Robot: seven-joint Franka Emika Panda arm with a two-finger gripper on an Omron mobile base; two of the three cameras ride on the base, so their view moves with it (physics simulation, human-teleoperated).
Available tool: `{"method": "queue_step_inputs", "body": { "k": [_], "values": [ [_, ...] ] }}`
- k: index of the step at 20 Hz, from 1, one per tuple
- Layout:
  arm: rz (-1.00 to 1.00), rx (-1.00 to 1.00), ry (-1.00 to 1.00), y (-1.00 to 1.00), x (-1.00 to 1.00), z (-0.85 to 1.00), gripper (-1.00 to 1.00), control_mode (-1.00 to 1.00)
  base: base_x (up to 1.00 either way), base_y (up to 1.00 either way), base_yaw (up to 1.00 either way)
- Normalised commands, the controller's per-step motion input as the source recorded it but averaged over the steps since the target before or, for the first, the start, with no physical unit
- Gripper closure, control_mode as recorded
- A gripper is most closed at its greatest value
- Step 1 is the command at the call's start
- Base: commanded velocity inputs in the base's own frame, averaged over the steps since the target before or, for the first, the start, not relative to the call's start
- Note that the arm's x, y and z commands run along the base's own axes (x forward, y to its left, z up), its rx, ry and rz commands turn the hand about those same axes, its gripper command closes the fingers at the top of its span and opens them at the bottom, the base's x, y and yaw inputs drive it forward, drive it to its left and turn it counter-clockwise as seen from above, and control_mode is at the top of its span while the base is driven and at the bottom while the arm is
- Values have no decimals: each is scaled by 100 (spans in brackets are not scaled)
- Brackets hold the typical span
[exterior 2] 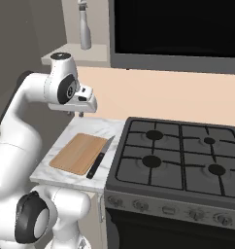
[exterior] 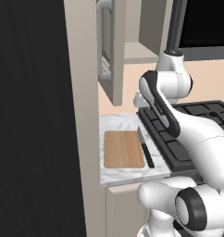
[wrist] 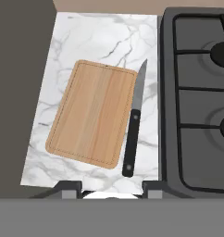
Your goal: Move the cutting board and knife to the sink. Then move spray from the cabinet to the counter.
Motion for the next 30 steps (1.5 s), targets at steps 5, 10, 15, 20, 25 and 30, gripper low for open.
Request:
{"method": "queue_step_inputs", "body": {
  "k": [5, 10, 15, 20, 25, 30],
  "values": [
    [0, -1, 0, 0, -2, -13, -100, -100, 0, 0, 0],
    [0, 0, 11, 0, 0, -66, -100, -100, 0, 0, 0],
    [0, 0, 17, -18, 0, -58, -100, -100, 0, 0, 0],
    [-4, 0, 13, -34, 0, -45, -100, -100, 0, 0, 0],
    [-2, 0, 13, -2, 0, -50, -100, -100, 0, 0, 0],
    [0, 2, 0, 1, 13, -34, -100, -100, 0, 0, 0]
  ]
}}
